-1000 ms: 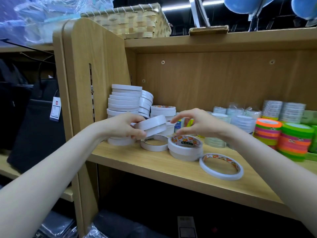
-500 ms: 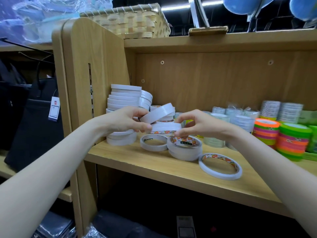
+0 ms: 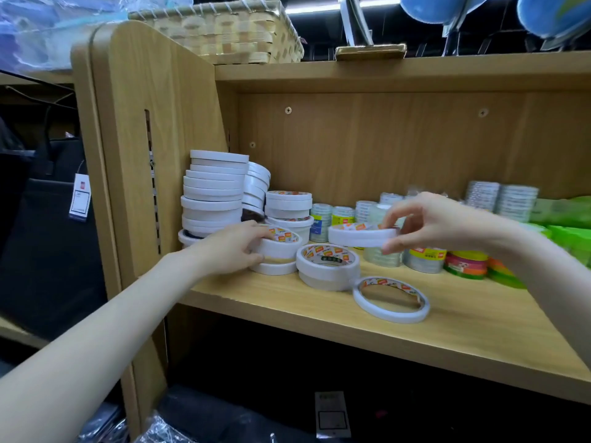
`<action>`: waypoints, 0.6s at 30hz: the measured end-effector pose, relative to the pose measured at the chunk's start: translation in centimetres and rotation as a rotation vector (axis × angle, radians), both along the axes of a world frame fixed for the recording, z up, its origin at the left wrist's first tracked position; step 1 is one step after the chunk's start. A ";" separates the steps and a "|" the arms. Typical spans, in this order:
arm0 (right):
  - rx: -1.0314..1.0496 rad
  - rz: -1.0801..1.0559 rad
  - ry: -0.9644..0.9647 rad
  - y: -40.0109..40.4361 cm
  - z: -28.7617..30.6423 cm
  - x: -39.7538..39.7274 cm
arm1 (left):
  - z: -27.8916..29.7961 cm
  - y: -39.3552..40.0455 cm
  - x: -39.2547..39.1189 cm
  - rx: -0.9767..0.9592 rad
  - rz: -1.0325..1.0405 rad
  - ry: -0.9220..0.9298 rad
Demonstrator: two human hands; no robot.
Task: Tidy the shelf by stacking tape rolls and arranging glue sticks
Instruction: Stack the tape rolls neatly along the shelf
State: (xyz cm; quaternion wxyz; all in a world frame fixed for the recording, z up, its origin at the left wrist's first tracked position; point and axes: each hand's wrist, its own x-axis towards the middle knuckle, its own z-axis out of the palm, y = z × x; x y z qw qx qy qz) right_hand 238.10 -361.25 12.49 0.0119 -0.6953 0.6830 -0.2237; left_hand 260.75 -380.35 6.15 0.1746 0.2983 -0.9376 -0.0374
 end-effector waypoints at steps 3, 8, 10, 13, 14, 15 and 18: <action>0.058 -0.074 0.129 2.0 -0.1 -0.5 | -0.5 0.1 0.2 0.044 -0.034 0.128; 0.271 -0.090 0.196 2.8 -3.1 -0.6 | -0.4 1.1 -0.2 0.016 0.017 0.069; 0.293 -0.107 0.162 3.0 -3.4 -0.7 | 0.1 1.2 -0.1 0.021 0.016 -0.001; 0.316 -0.125 0.189 2.9 -3.5 0.0 | 0.8 0.8 0.3 0.115 -0.027 -0.022; 0.305 -0.131 0.212 2.5 -3.7 0.3 | 0.9 0.5 0.4 0.149 -0.035 -0.005; 0.292 -0.129 0.221 2.1 -3.8 0.6 | 0.9 0.2 0.4 0.174 -0.037 0.021; 0.309 -0.131 0.196 1.4 -3.5 1.5 | 1.0 -0.1 0.8 0.244 -0.046 0.123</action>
